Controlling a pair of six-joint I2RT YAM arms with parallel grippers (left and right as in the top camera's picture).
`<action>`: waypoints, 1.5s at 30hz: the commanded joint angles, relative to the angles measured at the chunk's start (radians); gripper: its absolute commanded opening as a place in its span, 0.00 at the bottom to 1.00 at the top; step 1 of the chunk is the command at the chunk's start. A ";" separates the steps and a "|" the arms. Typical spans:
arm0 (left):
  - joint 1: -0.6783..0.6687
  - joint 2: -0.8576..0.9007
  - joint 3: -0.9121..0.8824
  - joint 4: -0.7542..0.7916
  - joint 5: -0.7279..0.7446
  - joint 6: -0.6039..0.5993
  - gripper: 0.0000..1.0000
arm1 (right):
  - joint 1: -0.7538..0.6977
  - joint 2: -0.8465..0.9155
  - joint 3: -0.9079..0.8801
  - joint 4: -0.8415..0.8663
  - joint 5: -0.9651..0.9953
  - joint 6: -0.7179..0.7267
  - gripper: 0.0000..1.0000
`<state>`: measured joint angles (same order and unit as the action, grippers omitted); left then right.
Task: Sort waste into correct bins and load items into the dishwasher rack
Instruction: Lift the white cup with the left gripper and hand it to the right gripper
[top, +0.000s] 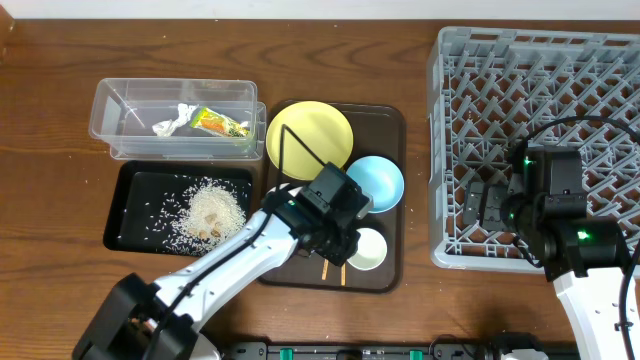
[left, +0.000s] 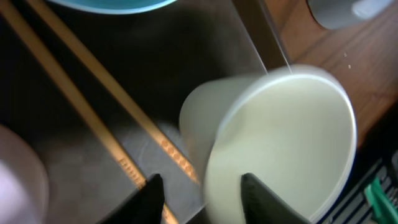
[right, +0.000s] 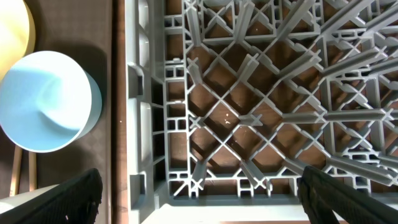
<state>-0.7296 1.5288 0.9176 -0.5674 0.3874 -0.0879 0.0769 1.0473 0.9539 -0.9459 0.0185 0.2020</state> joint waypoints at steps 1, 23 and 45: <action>-0.008 0.019 -0.011 0.017 0.005 0.005 0.24 | -0.005 -0.002 0.019 -0.002 -0.001 0.014 0.99; 0.049 -0.123 0.065 0.108 0.055 -0.249 0.06 | -0.005 0.004 0.018 0.150 0.011 -0.024 0.99; 0.484 0.085 0.062 0.607 0.885 -0.849 0.06 | 0.016 0.286 0.018 0.232 -0.937 -0.541 0.99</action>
<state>-0.2436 1.5818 0.9703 0.0200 1.0966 -0.8391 0.0780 1.3079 0.9543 -0.7311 -0.7593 -0.2283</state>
